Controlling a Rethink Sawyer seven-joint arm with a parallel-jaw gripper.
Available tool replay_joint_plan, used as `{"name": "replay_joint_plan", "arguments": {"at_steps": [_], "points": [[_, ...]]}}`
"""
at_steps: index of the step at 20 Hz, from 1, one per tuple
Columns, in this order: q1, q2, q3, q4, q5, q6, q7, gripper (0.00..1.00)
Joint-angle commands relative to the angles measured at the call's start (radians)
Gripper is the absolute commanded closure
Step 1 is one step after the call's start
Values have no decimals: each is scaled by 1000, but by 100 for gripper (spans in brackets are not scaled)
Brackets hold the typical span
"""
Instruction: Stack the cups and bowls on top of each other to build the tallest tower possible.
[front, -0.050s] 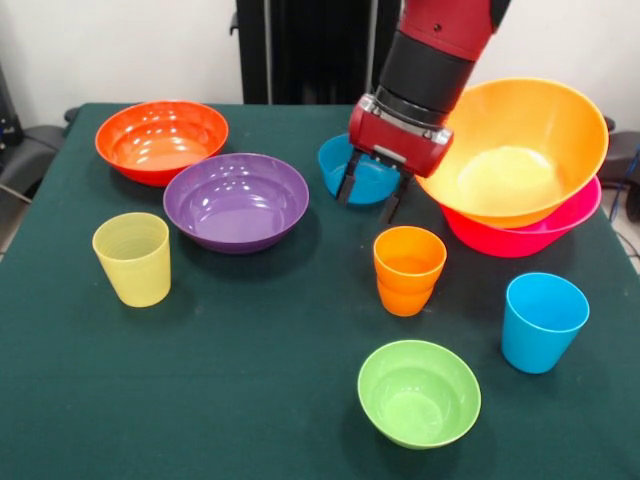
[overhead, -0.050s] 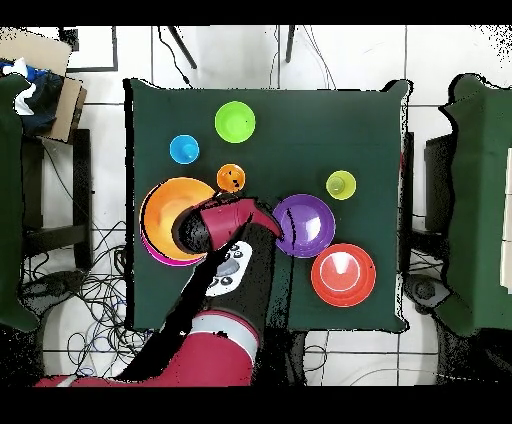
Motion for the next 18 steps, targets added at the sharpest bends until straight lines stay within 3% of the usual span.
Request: {"name": "replay_joint_plan", "arguments": {"at_steps": [1,18], "points": [[13,67,60,-62,-3,-63,71,0],[-12,42,79,-38,-6,-65,40,0]]}}
